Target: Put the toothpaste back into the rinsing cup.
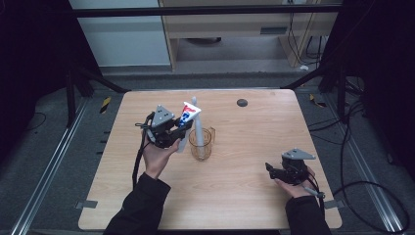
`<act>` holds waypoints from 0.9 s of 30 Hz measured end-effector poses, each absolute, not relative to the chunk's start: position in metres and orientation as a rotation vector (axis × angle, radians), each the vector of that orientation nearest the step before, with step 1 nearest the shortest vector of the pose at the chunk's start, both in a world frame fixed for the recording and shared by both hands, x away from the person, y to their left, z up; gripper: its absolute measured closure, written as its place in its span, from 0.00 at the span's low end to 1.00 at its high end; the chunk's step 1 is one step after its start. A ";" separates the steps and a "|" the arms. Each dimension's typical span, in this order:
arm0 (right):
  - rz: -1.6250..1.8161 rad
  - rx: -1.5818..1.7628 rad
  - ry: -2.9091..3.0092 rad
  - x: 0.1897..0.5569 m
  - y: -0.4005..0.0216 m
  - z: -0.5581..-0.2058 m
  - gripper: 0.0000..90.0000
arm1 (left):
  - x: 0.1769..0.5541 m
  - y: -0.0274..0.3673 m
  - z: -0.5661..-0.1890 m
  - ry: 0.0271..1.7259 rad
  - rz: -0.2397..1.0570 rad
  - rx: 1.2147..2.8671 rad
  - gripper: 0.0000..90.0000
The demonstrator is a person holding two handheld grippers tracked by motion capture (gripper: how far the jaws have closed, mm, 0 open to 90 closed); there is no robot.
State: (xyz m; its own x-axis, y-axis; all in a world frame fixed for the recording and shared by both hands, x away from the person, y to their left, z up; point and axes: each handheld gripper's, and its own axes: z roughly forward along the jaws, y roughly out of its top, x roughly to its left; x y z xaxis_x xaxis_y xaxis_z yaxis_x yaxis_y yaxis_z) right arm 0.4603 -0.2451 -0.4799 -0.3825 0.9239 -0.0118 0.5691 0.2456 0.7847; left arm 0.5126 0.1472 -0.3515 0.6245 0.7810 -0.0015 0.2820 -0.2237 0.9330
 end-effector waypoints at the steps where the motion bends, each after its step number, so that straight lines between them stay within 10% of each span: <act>1: 0.981 1.358 2.045 0.460 -0.245 -0.480 0.33 | 0.514 0.145 -0.352 0.858 0.590 1.786 0.77; 27: 0.982 1.362 2.052 0.461 -0.246 -0.482 0.33 | 0.548 0.101 -0.377 0.843 0.557 1.717 0.76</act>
